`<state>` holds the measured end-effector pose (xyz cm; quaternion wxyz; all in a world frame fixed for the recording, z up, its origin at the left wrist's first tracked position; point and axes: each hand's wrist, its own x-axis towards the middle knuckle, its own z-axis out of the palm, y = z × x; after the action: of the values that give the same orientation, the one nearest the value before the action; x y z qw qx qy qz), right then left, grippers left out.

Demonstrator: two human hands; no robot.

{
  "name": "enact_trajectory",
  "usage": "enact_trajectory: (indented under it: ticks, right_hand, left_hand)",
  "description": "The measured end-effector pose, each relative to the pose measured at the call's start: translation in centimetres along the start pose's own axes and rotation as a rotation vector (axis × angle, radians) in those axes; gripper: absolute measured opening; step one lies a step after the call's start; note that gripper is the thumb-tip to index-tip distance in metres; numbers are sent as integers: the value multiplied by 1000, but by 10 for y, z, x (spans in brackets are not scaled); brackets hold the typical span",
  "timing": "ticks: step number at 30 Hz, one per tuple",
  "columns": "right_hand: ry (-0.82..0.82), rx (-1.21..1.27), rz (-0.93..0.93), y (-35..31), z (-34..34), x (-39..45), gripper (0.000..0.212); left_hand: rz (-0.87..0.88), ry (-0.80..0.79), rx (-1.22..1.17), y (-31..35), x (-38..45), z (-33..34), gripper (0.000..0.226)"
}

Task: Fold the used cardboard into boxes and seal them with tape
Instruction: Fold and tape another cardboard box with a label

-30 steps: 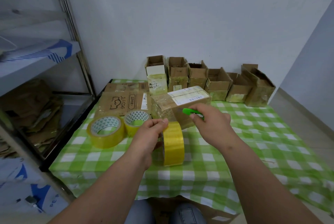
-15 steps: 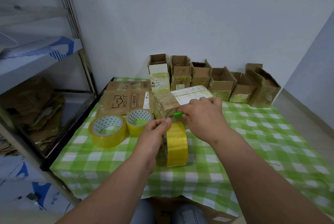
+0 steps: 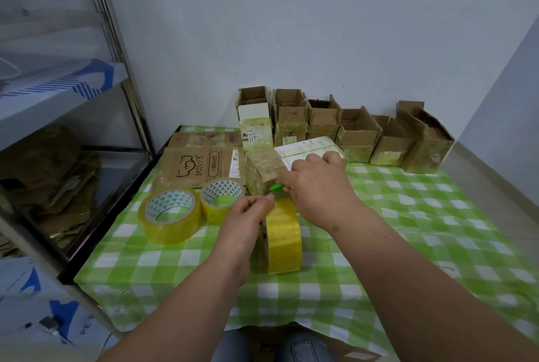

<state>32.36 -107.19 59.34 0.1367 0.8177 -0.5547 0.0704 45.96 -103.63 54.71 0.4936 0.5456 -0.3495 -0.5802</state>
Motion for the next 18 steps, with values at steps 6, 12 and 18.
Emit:
enact_trajectory:
  ticks: [6, 12, 18]
  right_hand:
    - [13, -46, -37, 1, -1, 2, 22]
    - [-12, -53, -44, 7, 2, -2, 19]
    - [-22, -65, -3, 19, 6, -7, 26]
  left_hand:
    - [-19, 16, 26, 1, 4, 1, 21]
    - [-26, -8, 56, 2, 7, 1, 11]
    - [-26, -14, 100, 4, 12, -2, 9]
